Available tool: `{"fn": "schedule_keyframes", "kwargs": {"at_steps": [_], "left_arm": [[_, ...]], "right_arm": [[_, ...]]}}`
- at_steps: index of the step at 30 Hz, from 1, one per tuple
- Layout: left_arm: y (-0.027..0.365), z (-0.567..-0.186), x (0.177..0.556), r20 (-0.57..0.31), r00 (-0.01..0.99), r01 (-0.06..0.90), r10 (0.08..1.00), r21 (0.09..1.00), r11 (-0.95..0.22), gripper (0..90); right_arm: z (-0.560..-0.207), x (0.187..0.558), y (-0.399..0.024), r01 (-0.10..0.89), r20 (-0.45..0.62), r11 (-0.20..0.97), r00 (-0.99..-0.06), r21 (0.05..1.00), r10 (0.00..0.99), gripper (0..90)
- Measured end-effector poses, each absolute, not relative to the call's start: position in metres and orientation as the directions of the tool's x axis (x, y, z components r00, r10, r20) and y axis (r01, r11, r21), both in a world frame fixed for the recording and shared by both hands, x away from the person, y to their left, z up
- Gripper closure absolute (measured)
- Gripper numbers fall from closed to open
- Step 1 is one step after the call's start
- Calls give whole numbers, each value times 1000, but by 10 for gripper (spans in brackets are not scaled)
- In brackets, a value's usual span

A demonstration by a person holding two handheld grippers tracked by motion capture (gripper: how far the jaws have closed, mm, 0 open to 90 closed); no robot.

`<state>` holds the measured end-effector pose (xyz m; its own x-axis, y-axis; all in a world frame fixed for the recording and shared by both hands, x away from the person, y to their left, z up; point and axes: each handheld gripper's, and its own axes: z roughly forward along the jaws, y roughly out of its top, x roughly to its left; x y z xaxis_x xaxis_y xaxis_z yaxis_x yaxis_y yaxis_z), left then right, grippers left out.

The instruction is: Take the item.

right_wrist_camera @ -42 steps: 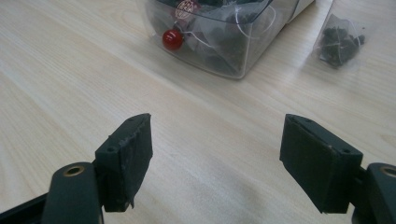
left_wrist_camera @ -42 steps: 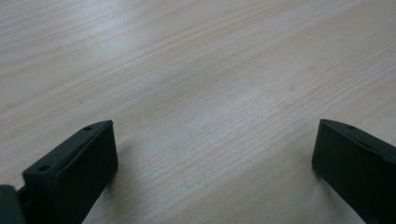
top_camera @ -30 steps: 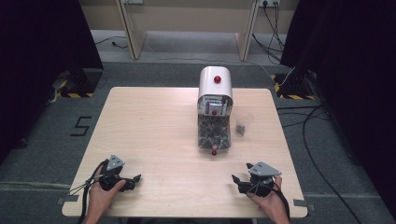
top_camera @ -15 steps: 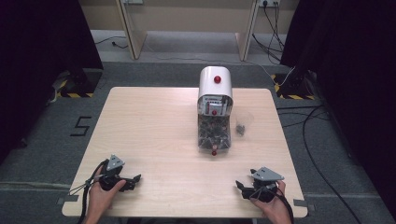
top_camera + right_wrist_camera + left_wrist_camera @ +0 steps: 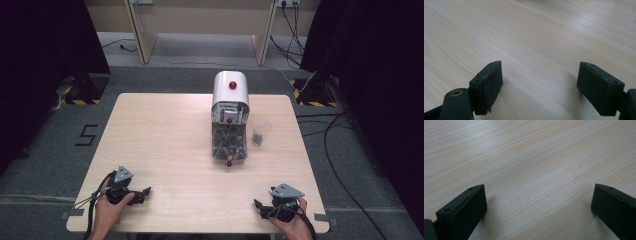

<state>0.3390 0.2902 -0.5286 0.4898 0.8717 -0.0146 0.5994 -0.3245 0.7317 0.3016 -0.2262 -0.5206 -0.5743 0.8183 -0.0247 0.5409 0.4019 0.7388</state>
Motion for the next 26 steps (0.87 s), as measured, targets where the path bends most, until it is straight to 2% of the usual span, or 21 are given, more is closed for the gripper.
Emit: {"fn": "schedule_keyframes", "kwargs": {"at_steps": [26], "left_arm": [[290, -529, 339, -17, 489, 601, 872, 732, -322, 0]], "right_arm": [[-526, 292, -228, 519, -11, 373, -573, 769, 820, 201]]}}
